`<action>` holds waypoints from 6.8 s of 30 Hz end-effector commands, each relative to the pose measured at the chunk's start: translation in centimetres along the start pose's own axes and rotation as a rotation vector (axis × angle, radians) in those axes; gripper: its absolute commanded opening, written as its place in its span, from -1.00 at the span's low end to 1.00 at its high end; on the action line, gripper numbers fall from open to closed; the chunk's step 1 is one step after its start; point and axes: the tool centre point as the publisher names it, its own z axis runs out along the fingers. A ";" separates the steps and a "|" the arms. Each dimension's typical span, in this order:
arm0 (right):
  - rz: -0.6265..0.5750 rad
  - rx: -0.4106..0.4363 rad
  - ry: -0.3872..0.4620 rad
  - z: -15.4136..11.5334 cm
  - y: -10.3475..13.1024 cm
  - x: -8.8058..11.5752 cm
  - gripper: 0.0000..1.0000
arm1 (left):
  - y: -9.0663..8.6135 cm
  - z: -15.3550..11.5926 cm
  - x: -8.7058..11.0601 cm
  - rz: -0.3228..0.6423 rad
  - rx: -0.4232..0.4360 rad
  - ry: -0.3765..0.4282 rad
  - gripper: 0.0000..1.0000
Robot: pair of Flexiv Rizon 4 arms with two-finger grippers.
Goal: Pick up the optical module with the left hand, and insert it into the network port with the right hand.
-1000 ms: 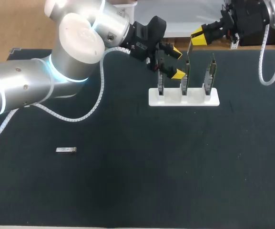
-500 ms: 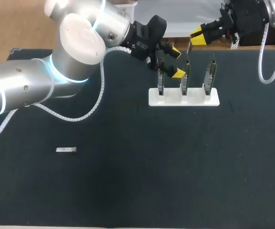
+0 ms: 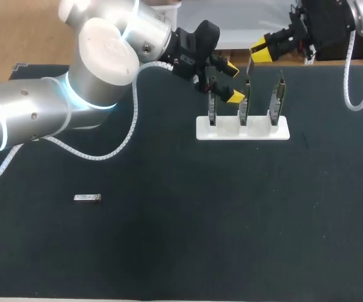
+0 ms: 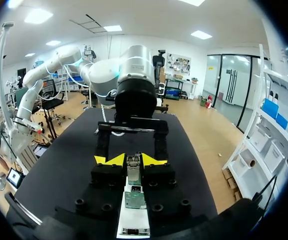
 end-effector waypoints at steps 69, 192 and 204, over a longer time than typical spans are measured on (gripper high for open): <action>-0.009 0.018 0.125 1.5 -0.2 2.3 -1.00 | 0.1 0.0 0.0 0.000 0.000 0.003 1.00; -0.030 0.035 0.030 0.9 -0.4 0.9 -1.00 | 0.1 0.0 0.0 0.000 0.000 0.003 1.00; -0.014 0.029 0.046 1.2 -0.5 1.6 -1.00 | 0.1 0.0 0.0 0.000 0.000 0.003 1.00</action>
